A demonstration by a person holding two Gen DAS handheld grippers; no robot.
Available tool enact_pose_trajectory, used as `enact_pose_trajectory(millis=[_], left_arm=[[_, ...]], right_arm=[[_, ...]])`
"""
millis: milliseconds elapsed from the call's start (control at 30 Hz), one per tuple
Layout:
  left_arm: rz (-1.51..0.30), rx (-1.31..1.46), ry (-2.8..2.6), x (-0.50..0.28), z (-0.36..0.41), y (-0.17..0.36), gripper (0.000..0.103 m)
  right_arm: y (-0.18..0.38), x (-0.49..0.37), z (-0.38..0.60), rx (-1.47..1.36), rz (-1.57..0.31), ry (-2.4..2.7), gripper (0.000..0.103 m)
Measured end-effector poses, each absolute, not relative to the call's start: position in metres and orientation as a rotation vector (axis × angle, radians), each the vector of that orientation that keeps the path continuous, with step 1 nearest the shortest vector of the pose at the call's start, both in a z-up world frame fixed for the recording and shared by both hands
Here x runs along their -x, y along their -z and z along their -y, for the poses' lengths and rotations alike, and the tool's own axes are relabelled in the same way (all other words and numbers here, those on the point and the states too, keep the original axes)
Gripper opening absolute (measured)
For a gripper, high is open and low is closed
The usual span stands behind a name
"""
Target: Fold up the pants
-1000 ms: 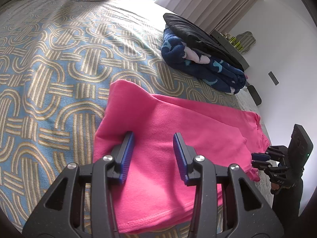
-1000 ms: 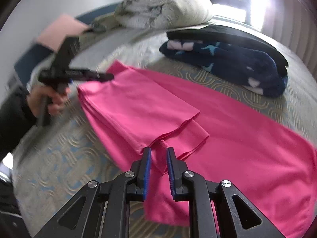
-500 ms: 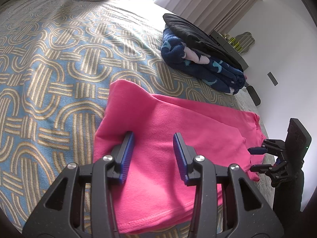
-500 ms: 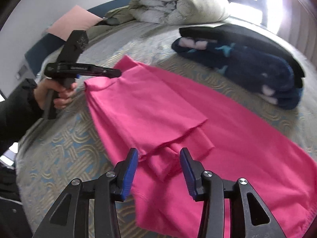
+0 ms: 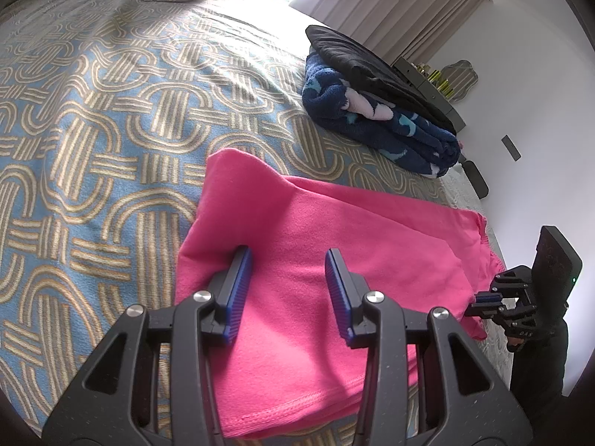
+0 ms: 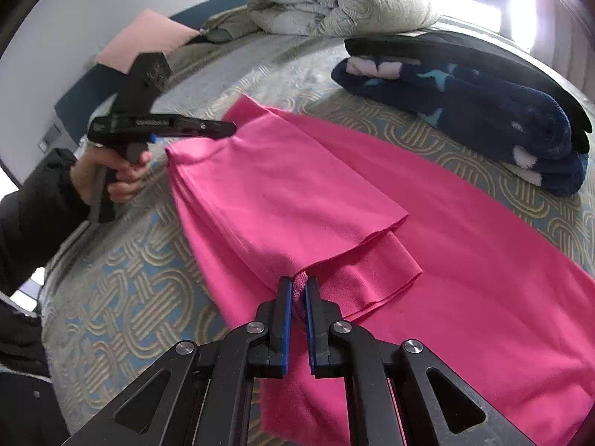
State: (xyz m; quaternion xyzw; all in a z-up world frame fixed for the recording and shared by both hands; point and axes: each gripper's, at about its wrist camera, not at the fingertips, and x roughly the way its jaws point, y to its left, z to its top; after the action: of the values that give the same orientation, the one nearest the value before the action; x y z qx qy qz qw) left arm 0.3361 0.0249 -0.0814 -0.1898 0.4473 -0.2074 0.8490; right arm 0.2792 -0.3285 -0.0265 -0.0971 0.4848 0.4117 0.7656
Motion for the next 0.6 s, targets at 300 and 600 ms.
enact_pose_trajectory(millis=[300, 600], left_arm=[[-0.956, 0.381, 0.425, -0.339, -0.021, 0.081, 0.043], [-0.99, 0.273, 0.38, -0.341, -0.006, 0.071, 0.044]], right_arm=[[0.025, -0.262, 0.328, 0.304, -1.06, -0.942, 0.006], [0.022, -0.252, 0.346, 0.246, -1.056, -0.943, 0.006]])
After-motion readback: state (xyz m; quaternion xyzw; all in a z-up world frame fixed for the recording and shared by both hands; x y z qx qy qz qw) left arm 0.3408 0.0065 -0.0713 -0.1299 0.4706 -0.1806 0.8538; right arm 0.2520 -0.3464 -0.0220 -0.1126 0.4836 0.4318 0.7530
